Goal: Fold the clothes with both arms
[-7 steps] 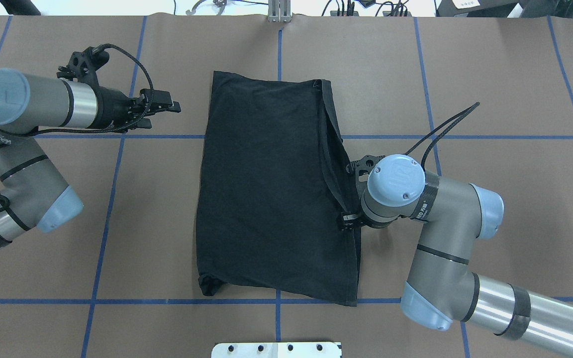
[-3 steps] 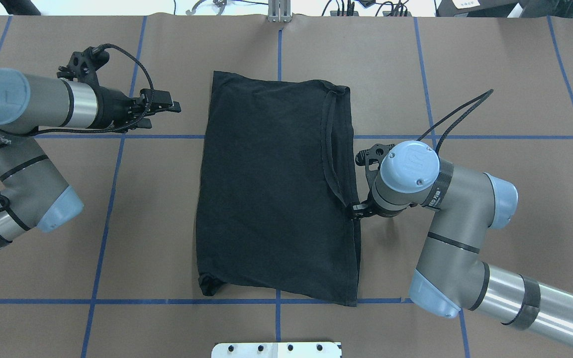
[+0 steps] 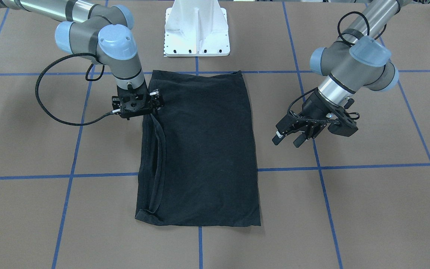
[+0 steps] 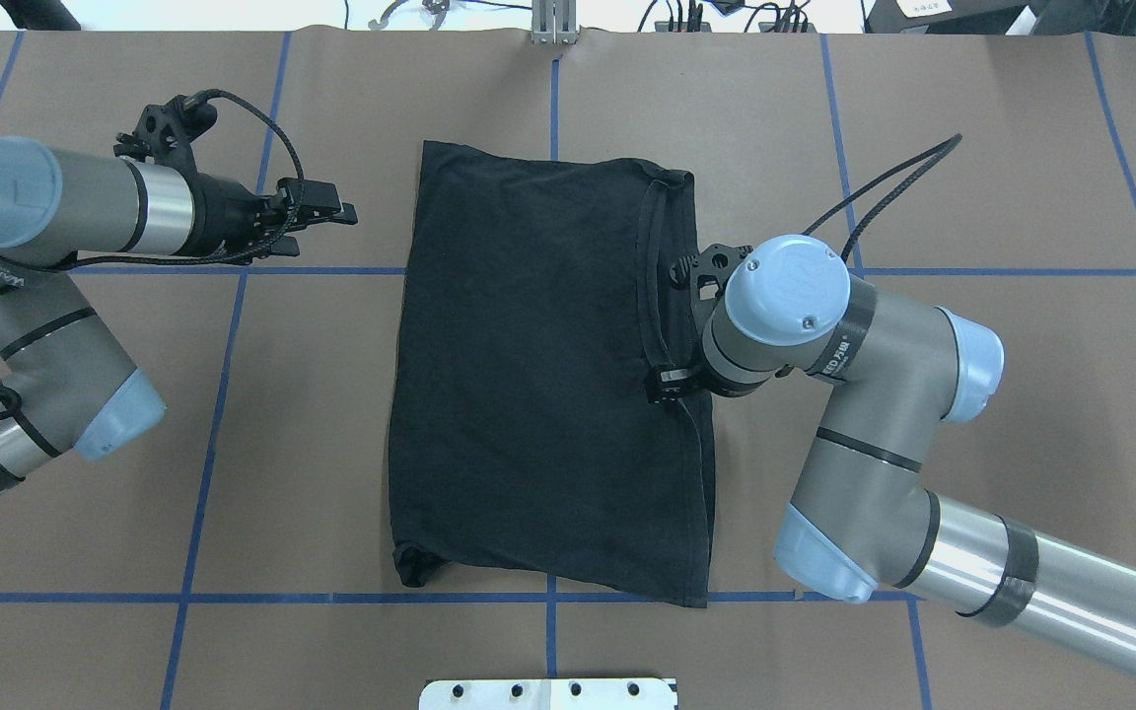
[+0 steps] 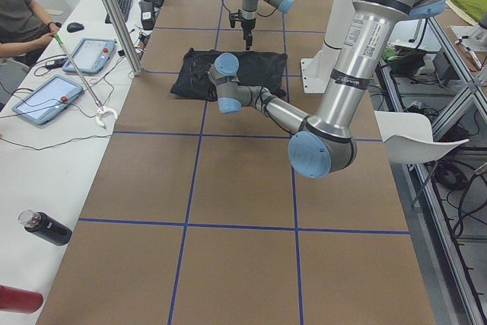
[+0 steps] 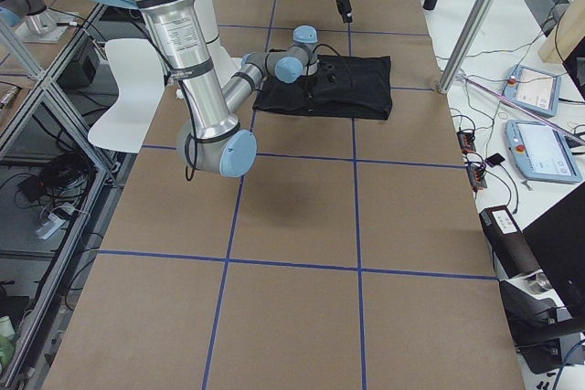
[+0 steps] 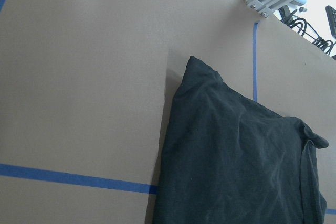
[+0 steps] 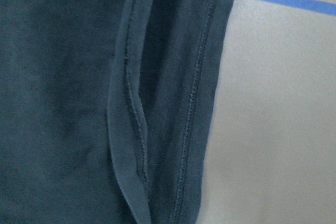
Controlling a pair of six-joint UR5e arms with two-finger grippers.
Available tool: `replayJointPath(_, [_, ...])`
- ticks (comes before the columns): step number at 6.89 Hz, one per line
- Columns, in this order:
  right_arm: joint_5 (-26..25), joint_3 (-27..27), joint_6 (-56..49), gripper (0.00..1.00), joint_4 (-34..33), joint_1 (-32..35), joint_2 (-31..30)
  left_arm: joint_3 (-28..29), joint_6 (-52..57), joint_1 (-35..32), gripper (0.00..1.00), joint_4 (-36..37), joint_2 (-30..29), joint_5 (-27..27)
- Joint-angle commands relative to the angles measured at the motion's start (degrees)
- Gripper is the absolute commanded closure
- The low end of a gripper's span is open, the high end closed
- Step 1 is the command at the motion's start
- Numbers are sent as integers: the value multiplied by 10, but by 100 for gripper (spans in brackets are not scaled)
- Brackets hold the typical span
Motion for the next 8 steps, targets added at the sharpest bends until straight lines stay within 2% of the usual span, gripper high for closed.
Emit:
replayJointPath(1, [-19,-61,-6,0,1,3,56,2,1,-1,0,-1,0,-2])
replayJointPath(8, [-12,-67,-33,0,-2,2,21,1,-1,-1,0,1,-2,-10])
